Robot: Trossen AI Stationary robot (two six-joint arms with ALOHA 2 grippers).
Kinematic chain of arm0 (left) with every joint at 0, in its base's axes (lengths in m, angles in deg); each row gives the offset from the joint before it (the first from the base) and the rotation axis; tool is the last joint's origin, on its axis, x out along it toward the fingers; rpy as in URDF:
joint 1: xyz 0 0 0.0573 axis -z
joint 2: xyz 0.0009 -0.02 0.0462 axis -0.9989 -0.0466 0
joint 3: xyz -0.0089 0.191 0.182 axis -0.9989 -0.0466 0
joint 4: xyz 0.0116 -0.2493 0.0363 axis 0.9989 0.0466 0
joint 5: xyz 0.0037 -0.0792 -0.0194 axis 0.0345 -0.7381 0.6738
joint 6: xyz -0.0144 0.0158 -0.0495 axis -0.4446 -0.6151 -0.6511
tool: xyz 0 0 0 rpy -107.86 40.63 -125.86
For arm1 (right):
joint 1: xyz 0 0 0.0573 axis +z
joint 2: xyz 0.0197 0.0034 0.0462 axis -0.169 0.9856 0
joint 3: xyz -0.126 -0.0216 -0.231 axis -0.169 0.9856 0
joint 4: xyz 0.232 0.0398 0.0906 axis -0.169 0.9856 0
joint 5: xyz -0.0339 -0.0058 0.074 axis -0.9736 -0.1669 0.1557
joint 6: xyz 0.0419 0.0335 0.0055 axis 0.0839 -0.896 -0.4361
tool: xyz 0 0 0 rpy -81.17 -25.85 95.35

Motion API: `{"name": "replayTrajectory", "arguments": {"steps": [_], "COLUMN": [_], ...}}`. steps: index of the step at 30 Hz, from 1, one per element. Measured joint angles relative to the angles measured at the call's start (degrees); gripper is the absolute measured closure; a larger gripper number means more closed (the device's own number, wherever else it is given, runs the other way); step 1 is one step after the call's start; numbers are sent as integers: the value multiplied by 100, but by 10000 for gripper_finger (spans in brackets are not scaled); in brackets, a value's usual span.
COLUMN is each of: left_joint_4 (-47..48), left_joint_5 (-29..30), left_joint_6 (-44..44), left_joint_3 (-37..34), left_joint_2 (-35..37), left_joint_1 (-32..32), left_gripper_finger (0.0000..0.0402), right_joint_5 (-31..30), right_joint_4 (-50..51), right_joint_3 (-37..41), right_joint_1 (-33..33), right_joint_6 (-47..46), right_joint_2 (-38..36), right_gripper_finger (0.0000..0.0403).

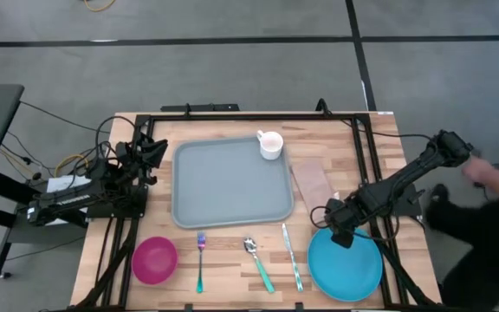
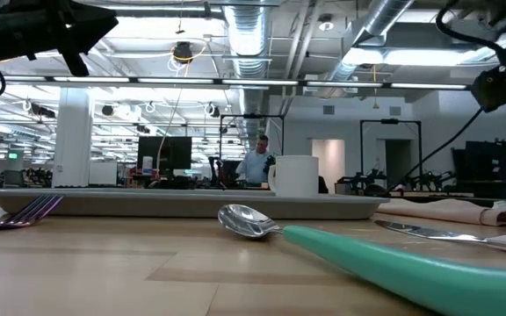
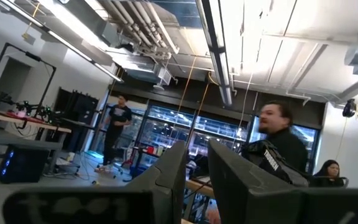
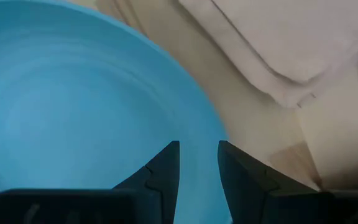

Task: Set up tray
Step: Put the blue plate on the center of the tray

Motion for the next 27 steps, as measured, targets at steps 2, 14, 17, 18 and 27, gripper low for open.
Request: {"name": "replayTrajectory", "arguments": {"steps": [2,14,17,18,27], "left_joint_4": [-16,-124,-129,-129,-125], "left_joint_5": [0,0,0,1,246], "left_joint_6": [-2,-2,-2,-2,24], "left_joint_3": [0,0,0,0,0], "left_joint_2": [0,0,0,0,0], "left_joint_1": [0,0,0,1,1], "left_gripper_finger": [345,345,345,345,345], "right_joint_5": [1,122,149,151,124], "right_joint_4": [-146,-367,-375,-398,-377], "right_joint_3": [166,475,475,473,141], "right_joint_1": [0,0,0,0,-12], "right_joint_6": [0,10,0,-40,-199], "right_joint_2": [0,-11,-64,-89,-122], "right_gripper_finger": [300,300,300,300,300]}}
